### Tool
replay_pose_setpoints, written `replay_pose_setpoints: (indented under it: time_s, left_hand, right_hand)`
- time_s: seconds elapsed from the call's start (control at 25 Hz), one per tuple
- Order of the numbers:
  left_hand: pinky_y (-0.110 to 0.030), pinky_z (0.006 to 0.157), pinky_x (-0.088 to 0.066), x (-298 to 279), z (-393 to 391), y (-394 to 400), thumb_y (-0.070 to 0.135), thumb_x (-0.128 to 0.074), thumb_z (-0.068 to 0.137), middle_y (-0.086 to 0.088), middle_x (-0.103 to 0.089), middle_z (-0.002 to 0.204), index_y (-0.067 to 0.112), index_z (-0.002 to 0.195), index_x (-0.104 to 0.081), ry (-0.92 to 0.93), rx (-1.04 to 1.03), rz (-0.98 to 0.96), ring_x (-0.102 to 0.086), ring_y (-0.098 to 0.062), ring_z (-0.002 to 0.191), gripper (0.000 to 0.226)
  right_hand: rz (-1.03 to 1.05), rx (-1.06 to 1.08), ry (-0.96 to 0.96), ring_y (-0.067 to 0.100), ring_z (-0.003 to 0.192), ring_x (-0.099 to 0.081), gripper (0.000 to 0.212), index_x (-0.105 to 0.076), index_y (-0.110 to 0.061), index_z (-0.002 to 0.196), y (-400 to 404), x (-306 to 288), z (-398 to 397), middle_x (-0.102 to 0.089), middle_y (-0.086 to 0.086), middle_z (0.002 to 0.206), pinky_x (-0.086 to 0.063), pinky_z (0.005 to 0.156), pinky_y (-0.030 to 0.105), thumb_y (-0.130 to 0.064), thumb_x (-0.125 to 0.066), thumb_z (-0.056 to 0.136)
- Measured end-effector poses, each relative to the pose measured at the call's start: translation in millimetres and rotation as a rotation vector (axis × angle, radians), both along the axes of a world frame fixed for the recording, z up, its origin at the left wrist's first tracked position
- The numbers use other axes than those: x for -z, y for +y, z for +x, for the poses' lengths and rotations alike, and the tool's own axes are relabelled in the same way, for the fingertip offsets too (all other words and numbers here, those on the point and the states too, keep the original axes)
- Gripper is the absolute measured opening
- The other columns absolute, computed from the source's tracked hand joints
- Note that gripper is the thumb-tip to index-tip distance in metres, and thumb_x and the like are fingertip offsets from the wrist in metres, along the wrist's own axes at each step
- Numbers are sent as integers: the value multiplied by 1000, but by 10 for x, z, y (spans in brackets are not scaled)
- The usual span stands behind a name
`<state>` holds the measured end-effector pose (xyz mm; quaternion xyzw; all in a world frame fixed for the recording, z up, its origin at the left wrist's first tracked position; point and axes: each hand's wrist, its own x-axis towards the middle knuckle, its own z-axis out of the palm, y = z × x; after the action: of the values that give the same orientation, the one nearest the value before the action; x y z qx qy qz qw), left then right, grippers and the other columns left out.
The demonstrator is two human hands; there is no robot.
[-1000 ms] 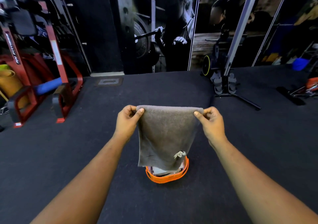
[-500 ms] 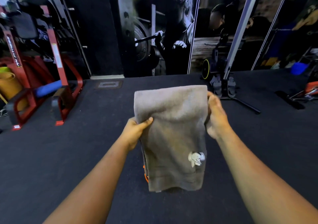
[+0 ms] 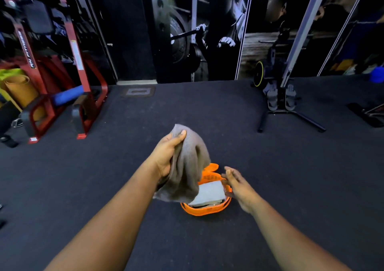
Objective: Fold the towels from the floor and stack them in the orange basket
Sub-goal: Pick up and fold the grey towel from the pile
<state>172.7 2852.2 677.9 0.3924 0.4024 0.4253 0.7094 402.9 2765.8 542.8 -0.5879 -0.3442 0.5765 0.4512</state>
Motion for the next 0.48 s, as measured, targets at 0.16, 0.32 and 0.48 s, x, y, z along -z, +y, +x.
replay_pose_setpoints:
  time_s: [0.16,0.32,0.48]
  left_hand:
    - [-48,91,-57,-74,-39,-21,29,-59,100,-18,-72,105,7,118,-64,-108,17,53,-70,-30,97,29]
    - [-49,97,-56,-77,-125,-3,30,-55,103,-17,-73,113,8,126,-63,-89,9,71,-70,-30,106,34]
    - [-39,87,-58,33,-226,53,28,-54,105,-9,-76,109,10,121,-67,156,-66,116,-68,-31,113,27]
  right_hand:
    - [43,-59,37,19,131,-55,89,-55,-32,135,189,-419,-145,-64,-6,138,-41,113,55,-86,-67,65]
    - [162,97,154,16,98,-74,35,-66,-4,125,296,-825,-149,-77,9,107,-59,89,33,-25,-67,96]
    - [333,216,-80,20,100,-74,16,-73,-11,110,401,-1163,20,-78,6,105,-57,97,44,-20,-67,97]
